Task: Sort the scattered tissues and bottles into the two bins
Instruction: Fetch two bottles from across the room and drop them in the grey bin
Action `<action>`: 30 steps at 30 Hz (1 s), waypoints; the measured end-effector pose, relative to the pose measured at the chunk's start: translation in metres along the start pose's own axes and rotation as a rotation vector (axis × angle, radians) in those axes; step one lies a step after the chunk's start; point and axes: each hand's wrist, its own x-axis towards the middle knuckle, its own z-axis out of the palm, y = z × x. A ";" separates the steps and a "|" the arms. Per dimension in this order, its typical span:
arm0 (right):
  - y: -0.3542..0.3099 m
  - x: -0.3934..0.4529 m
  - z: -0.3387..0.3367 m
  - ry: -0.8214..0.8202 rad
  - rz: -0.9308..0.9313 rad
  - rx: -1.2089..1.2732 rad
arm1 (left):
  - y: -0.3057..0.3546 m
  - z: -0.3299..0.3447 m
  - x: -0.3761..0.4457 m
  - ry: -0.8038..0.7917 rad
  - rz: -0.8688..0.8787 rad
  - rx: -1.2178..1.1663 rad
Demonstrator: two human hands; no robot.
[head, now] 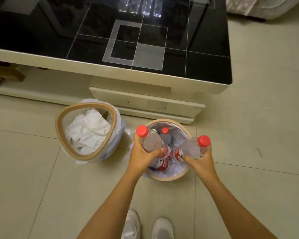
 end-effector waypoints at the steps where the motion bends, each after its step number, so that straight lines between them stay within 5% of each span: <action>1: 0.003 0.001 0.001 -0.009 0.013 -0.013 | -0.001 0.002 0.000 0.001 0.001 0.008; 11: 0.011 0.010 0.015 -0.016 -0.045 -0.197 | -0.012 0.013 0.002 0.030 -0.050 0.125; 17: -0.005 0.020 0.010 0.129 -0.241 -0.279 | -0.006 0.020 -0.023 -0.091 0.099 0.498; 23: -0.006 0.037 0.018 -0.150 -0.251 -0.537 | -0.043 0.045 -0.032 -0.268 0.051 0.708; 26: -0.009 0.041 0.021 -0.222 -0.167 -0.620 | -0.045 0.048 -0.034 -0.225 0.054 0.692; 30: 0.002 0.040 0.025 -0.378 -0.116 -0.754 | -0.036 0.041 -0.037 -0.089 0.419 0.750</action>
